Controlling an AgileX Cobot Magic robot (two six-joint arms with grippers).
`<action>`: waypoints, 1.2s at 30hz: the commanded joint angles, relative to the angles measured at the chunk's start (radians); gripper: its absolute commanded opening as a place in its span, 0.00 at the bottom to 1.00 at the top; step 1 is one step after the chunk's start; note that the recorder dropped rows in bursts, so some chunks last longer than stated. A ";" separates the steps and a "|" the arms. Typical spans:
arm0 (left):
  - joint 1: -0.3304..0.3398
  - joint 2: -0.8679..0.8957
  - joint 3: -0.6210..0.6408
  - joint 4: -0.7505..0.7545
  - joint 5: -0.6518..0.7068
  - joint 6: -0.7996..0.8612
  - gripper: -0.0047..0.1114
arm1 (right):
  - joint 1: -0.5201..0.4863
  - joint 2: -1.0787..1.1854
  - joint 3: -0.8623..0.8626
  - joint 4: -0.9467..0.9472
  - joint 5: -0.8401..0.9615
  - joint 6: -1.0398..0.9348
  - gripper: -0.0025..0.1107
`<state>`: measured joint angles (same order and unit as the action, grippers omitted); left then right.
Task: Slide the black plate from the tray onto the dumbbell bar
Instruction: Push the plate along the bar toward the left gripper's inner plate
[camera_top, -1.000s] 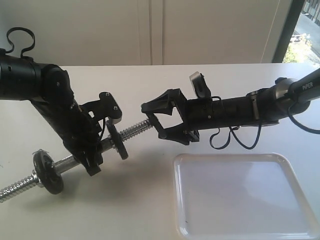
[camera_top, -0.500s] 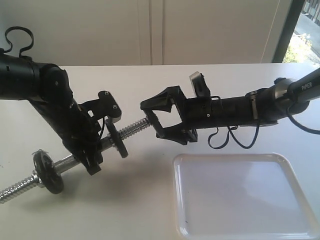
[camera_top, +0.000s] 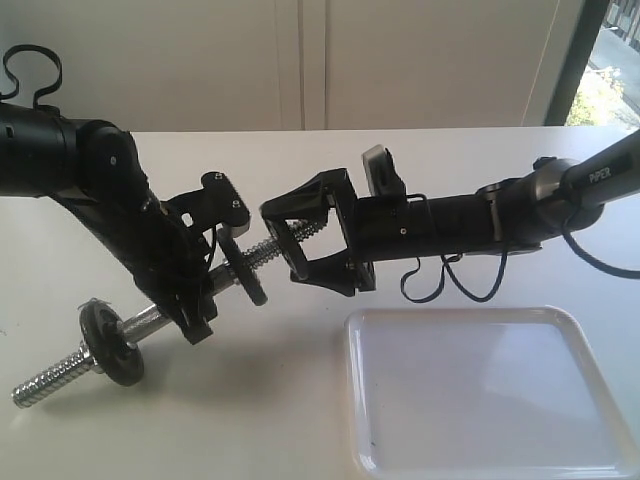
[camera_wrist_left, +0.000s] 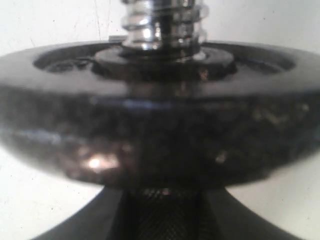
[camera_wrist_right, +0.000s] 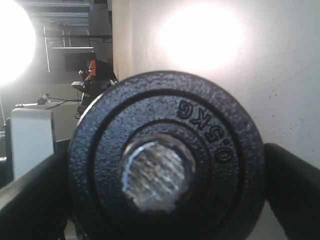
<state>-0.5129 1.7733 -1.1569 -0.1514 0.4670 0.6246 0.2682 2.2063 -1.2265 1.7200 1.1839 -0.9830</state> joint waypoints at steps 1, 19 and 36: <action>0.001 -0.071 -0.026 -0.041 -0.049 -0.002 0.04 | 0.028 -0.016 -0.009 0.017 0.037 -0.029 0.02; 0.001 -0.070 -0.026 -0.047 -0.049 -0.002 0.04 | 0.089 -0.016 -0.009 -0.005 0.037 -0.034 0.02; 0.001 -0.070 -0.024 -0.047 -0.049 0.000 0.04 | 0.091 -0.016 -0.009 -0.018 0.037 -0.096 0.77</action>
<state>-0.5129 1.7696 -1.1569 -0.1592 0.4861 0.6359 0.3531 2.2063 -1.2265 1.7184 1.1490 -1.0509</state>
